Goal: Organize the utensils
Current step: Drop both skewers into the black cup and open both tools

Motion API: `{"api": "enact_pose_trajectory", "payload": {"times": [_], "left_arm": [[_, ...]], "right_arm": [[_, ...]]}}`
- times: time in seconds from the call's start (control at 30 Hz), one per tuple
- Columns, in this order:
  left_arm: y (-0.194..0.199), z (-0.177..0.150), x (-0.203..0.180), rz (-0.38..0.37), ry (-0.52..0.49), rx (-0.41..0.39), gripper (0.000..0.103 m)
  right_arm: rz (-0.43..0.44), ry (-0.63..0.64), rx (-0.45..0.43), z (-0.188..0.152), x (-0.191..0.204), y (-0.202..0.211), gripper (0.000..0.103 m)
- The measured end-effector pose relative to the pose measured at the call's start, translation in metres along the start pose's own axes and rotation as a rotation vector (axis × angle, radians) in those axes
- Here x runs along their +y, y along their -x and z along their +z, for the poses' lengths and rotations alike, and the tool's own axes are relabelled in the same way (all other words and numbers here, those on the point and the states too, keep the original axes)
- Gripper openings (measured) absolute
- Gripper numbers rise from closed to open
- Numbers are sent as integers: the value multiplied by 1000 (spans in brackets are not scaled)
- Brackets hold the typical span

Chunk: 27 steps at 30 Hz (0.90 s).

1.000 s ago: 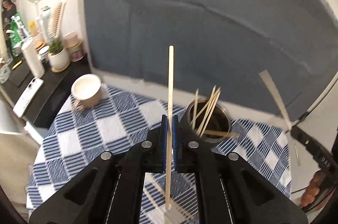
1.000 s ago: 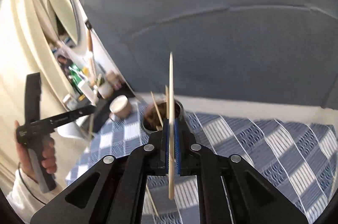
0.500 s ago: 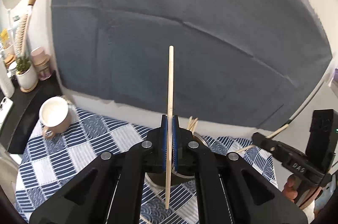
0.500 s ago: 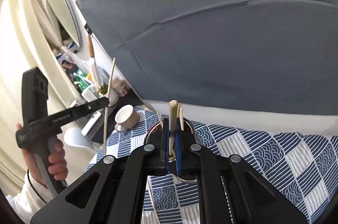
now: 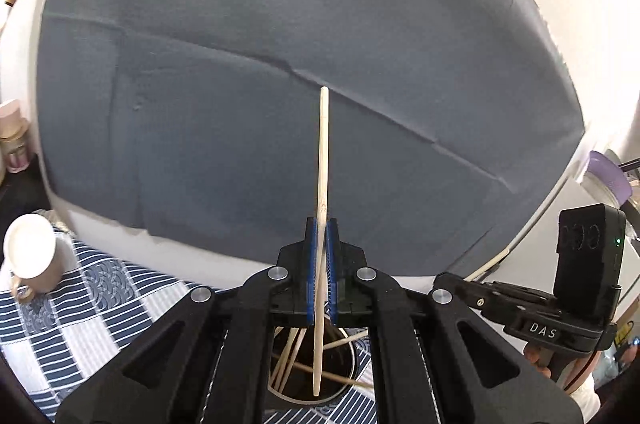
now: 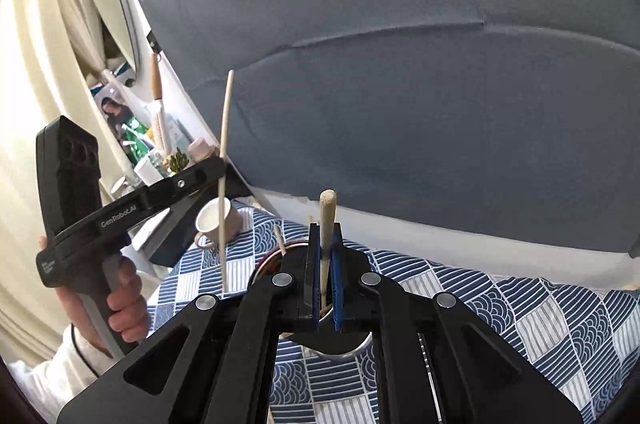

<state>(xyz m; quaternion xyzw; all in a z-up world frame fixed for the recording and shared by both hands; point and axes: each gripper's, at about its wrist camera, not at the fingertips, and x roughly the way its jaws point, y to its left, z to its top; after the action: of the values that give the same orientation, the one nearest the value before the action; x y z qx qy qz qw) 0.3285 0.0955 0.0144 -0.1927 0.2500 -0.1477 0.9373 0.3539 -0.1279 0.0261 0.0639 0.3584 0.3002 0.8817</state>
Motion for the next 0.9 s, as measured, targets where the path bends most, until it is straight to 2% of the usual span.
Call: {"api": "enact_pose_trajectory", "payload": {"times": [0.23, 0.5, 0.9], "left_arm": [[-27, -15, 11, -47, -25, 2, 5], [-49, -36, 27, -30, -37, 39, 5], [-48, -57, 32, -1, -87, 86, 5]], "right_arm": [[-21, 8, 53, -3, 0, -20, 5], [-32, 5, 105, -10, 1, -44, 5], [-53, 30, 173, -24, 8, -69, 5]]}}
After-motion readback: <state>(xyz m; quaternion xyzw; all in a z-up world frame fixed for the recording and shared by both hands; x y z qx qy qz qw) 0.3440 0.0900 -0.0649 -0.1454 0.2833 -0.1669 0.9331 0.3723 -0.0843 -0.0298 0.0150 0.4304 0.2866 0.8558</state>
